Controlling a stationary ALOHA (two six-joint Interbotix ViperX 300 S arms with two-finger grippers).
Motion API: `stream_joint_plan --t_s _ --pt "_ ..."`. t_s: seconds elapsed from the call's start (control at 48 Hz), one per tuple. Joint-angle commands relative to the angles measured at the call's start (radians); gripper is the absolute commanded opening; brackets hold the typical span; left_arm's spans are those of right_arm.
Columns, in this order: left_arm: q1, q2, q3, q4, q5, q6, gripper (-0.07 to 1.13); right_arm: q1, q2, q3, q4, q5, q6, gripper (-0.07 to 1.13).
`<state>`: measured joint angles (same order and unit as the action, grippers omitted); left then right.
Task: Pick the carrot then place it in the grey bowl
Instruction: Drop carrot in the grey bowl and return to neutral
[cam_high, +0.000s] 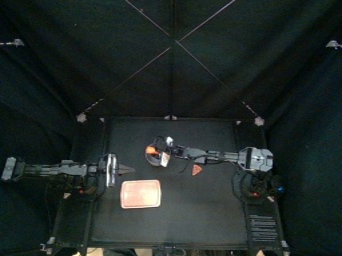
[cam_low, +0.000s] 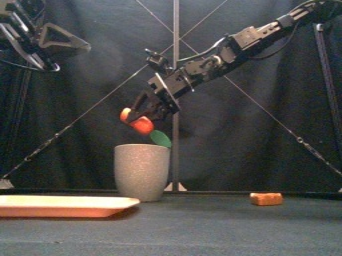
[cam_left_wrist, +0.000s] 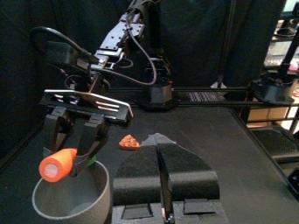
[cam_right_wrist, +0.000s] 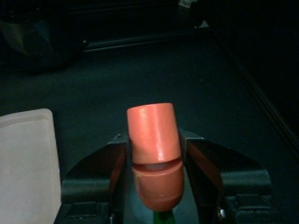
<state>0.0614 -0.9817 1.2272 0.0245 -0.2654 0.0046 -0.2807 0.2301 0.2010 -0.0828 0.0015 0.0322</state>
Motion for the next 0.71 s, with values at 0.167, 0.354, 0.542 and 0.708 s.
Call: stream_joint_plan --t_s 0.167,0.354,0.542,0.708 --pt "0.002 -0.011 -0.011 0.003 -0.005 0.000 -0.03 -0.008 -0.043 -0.002 0.005 0.000 -0.005 1.04" --pt "0.002 -0.014 -0.011 0.003 -0.003 0.000 -0.03 -0.006 -0.067 0.005 -0.011 0.000 -0.005 1.04" --pt "0.000 -0.015 -0.011 0.003 0.008 0.000 -0.03 0.017 -0.196 0.086 -0.048 -0.008 -0.008 1.04" --pt "0.000 -0.018 -0.011 0.003 0.008 0.002 -0.03 0.115 -0.385 0.253 -0.078 -0.067 -0.006 1.04"
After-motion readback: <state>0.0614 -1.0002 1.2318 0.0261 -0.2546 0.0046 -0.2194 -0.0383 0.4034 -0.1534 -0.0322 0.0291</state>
